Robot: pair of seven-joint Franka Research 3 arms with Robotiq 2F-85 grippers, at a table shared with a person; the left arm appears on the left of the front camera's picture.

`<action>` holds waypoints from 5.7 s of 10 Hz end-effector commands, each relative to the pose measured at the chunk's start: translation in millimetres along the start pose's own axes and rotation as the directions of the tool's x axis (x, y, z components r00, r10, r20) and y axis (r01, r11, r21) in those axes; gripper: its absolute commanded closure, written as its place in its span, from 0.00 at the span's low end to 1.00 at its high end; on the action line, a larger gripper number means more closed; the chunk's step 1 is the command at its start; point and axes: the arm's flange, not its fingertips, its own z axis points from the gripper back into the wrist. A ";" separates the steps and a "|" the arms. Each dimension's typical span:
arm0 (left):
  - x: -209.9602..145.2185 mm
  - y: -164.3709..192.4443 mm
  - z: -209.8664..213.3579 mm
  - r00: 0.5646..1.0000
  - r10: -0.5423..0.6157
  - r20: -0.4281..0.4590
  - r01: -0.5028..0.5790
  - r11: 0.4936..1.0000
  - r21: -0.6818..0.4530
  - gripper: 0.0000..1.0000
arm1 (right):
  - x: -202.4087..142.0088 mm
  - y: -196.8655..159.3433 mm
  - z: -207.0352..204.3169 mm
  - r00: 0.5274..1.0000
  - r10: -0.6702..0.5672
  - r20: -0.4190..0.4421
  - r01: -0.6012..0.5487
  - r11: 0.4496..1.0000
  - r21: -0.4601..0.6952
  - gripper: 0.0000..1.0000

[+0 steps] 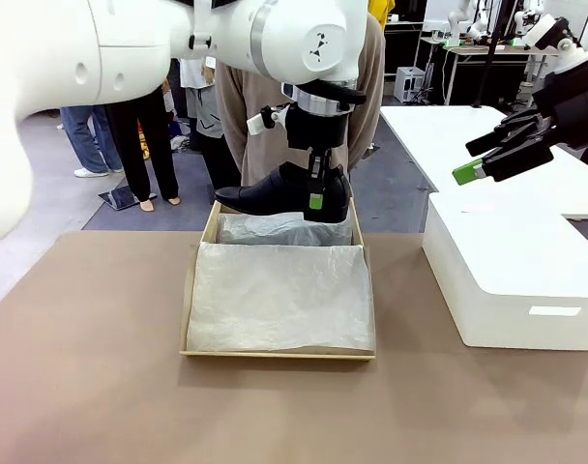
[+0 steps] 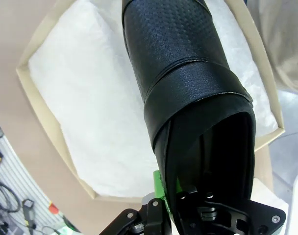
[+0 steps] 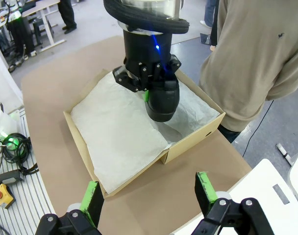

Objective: Pack the shoes into the box.
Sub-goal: Place the other shoe of the Shoes into the Shoes Box, then close the Shoes Box.

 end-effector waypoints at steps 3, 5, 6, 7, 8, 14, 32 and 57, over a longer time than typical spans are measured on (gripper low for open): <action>-17.0 -12.7 -8.9 0.996 0.092 0.016 -0.091 0.995 -0.035 1.00 | 0.4 -2.6 -1.0 1.000 0.014 0.023 -0.015 1.000 0.016 0.00; -18.7 -15.8 -16.5 0.995 0.098 0.025 -0.097 0.995 -0.032 1.00 | 0.4 -2.6 -1.0 1.000 0.014 0.023 -0.015 1.000 0.016 0.00; -19.7 -18.1 -19.7 0.995 0.100 0.028 -0.099 0.995 -0.033 1.00 | 0.4 -2.6 -1.0 1.000 0.014 0.023 -0.015 1.000 0.016 0.00; -19.7 -20.3 -22.0 0.994 0.103 0.031 -0.102 0.994 -0.037 1.00 | 0.4 -2.6 -1.0 1.000 0.014 0.023 -0.015 1.000 0.016 0.00; -19.1 -22.7 -24.1 0.991 0.131 0.032 -0.130 0.991 -0.025 1.00 | 0.4 -2.6 -1.0 1.000 0.014 0.023 -0.015 1.000 0.016 0.00; -17.5 -25.5 -44.8 0.988 0.154 0.033 -0.154 0.988 0.011 1.00 | 0.4 -2.6 -1.0 1.000 0.014 0.023 -0.015 1.000 0.016 0.00; -7.5 -29.5 -54.5 0.978 0.206 0.026 -0.207 0.974 0.095 0.04 | 0.4 -2.6 -1.0 1.000 0.014 0.023 -0.015 1.000 0.016 0.00; 204.7 16.1 38.2 0.437 -0.900 -0.007 0.890 0.433 -0.144 0.00 | 0.4 -2.6 -1.0 1.000 0.014 0.023 -0.015 1.000 0.016 0.00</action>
